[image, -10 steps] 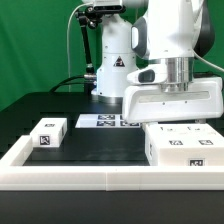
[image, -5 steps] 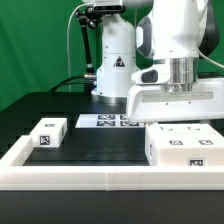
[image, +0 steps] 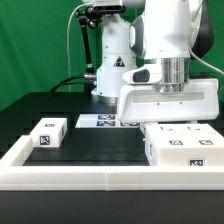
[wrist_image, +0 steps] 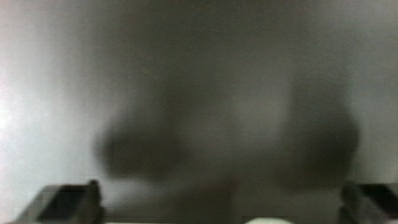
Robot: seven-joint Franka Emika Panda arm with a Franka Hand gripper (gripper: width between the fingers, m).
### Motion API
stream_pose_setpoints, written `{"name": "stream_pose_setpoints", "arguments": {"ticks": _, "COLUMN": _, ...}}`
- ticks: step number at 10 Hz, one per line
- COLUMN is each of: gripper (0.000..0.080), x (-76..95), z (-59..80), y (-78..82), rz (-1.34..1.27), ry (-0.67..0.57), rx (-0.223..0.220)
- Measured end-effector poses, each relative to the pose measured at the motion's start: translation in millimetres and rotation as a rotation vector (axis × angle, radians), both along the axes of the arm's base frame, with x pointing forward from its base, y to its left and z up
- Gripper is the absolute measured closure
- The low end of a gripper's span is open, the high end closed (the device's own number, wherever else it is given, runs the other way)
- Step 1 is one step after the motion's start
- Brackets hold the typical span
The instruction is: Assemble cabinet
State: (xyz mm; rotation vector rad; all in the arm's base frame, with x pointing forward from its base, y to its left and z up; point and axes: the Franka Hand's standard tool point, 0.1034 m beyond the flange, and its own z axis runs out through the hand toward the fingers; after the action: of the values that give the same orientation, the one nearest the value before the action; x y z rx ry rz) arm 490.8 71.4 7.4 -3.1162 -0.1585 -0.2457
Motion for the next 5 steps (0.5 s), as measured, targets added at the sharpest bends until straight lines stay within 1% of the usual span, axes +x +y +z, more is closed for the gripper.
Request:
{"name": "stream_pose_setpoints", "arguments": {"ticks": 2, "gripper": 0.0404, "x": 0.0, "z": 0.0, "y": 0.1, "rz": 0.005, "ry": 0.000, "rx": -0.001}}
{"name": "stream_pose_setpoints", "arguments": {"ticks": 3, "gripper": 0.0404, "x": 0.9, "z": 0.4, "y": 0.3, "rz": 0.006, "ry": -0.002, "rx": -0.001}}
{"name": "stream_pose_setpoints", "arguments": {"ticks": 4, "gripper": 0.0588, "x": 0.6, "z": 0.3, "y": 0.3, "rz": 0.005, "ry": 0.000, "rx": 0.000}}
{"name": "stream_pose_setpoints", "arguments": {"ticks": 5, "gripper": 0.0586, "x": 0.6, "z": 0.3, "y": 0.2, "rz": 0.004, "ry": -0.002, "rx": 0.000}}
